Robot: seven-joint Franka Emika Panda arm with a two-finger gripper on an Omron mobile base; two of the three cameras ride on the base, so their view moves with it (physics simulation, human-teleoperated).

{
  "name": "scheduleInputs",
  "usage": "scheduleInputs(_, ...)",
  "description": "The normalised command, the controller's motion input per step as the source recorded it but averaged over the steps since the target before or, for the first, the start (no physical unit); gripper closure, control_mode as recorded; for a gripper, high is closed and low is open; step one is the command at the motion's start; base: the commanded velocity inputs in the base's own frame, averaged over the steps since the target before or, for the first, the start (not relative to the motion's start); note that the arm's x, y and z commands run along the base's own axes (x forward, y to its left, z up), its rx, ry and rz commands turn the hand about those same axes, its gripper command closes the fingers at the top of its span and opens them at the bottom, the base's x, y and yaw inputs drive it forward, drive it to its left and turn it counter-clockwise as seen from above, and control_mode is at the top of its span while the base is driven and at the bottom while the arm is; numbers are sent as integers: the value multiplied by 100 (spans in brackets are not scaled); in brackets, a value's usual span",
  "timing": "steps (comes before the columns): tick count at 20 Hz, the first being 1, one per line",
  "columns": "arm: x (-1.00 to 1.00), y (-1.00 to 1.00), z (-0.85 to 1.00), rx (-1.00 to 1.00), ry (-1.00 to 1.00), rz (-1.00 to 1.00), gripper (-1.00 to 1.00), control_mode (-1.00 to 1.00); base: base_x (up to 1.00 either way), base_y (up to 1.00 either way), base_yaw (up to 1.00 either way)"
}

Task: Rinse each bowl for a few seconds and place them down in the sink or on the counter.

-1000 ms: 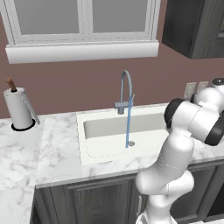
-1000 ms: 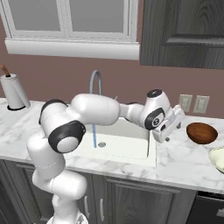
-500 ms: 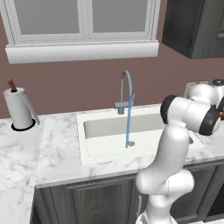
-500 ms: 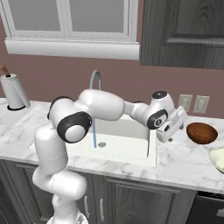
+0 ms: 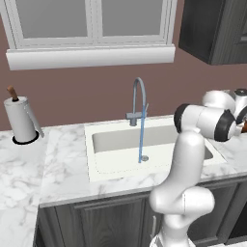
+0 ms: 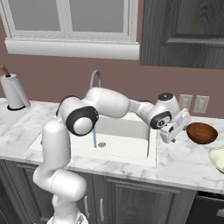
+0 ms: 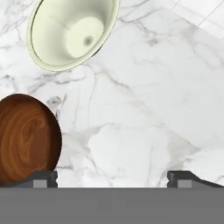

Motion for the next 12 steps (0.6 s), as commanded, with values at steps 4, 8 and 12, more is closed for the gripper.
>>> scheduleInputs(4, 24, -18, -8, 0, 0, -1, -100, -100, 0, 0, 0)
scheduleInputs(8, 21, -16, -14, 0, 0, -2, -100, -100, 0, 0, 0)
scheduleInputs(12, 18, -14, -20, 1, 0, -2, -100, -100, 0, 0, 0)
